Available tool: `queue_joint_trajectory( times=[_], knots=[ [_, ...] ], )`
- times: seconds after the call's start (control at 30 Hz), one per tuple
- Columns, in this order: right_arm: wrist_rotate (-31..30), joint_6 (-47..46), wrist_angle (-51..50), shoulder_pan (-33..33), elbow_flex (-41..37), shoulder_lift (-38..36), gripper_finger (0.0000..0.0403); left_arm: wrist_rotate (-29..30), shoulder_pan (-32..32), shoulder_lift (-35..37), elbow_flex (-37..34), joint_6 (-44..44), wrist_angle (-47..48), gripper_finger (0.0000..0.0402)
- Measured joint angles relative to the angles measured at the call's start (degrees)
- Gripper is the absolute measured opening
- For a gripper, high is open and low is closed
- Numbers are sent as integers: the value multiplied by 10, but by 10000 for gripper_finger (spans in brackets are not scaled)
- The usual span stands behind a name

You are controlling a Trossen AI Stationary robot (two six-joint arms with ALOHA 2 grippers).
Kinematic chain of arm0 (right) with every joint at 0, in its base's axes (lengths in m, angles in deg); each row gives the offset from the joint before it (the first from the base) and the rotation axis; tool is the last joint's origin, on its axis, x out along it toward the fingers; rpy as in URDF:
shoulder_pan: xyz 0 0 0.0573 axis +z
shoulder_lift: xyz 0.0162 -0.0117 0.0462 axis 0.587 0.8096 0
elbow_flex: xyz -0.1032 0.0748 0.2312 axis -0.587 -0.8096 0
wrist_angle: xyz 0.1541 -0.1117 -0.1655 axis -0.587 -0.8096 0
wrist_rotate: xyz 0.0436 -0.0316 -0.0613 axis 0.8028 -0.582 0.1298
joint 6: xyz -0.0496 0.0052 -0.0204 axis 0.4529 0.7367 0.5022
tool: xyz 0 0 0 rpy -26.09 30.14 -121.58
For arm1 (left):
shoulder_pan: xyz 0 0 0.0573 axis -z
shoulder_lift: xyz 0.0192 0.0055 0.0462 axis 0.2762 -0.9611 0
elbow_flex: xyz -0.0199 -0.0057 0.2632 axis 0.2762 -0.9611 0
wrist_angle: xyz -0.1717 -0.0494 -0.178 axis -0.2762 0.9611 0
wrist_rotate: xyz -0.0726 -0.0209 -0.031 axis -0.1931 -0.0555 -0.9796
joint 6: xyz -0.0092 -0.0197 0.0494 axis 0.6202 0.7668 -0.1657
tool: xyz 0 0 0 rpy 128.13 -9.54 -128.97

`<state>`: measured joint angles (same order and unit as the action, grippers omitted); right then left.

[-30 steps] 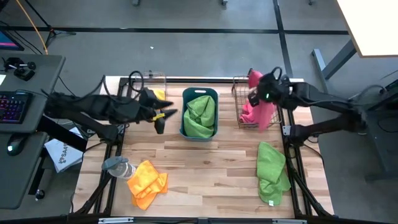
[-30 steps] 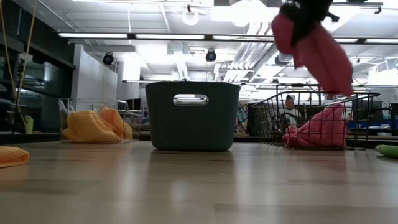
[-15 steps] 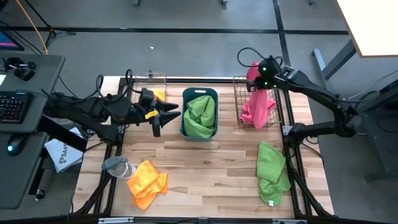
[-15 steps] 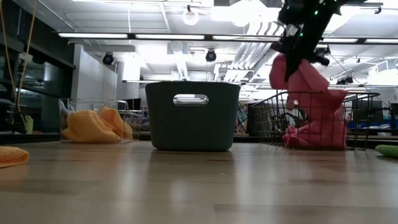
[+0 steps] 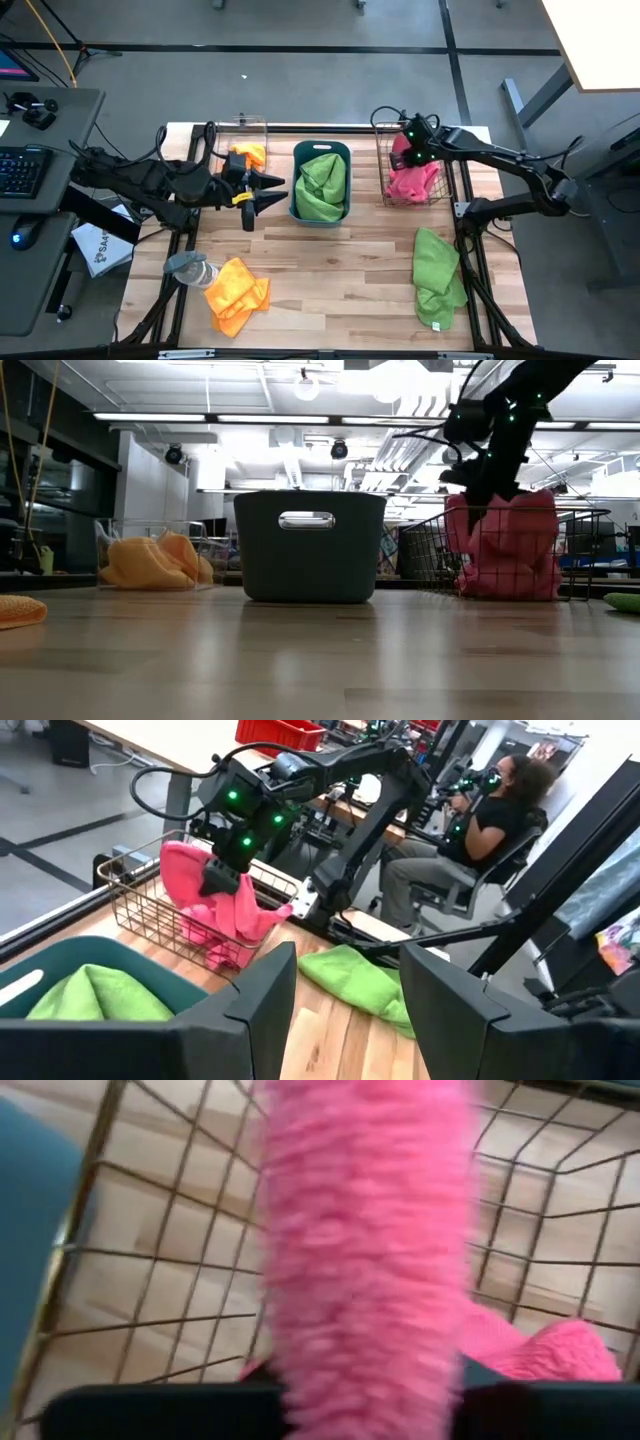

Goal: Sort microfiber towel by color & place in baskets
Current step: Put the pink microfiber cloth into the wire basket, then put the green microfiber cloth into the blue bin

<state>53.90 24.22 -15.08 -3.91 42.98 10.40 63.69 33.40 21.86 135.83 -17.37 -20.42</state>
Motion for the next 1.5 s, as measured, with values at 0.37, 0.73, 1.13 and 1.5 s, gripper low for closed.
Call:
queue_joint_trajectory(
  times=[0.37, 0.73, 1.13, 1.5],
  knots=[
    [-28, 41, -102, -14, 134, 0, 270, 1, -1, 0, 0, -59, 5, 168],
    [164, -20, -290, 134, 184, -48, 306, 12, -1, 0, 0, -93, 20, 168],
    [62, -616, -208, 652, 15, -76, 302, 28, -1, 0, 0, -96, 20, 168],
    [120, -782, -97, 738, -102, 32, 302, 49, -8, 0, 0, -119, 18, 168]
  ],
)
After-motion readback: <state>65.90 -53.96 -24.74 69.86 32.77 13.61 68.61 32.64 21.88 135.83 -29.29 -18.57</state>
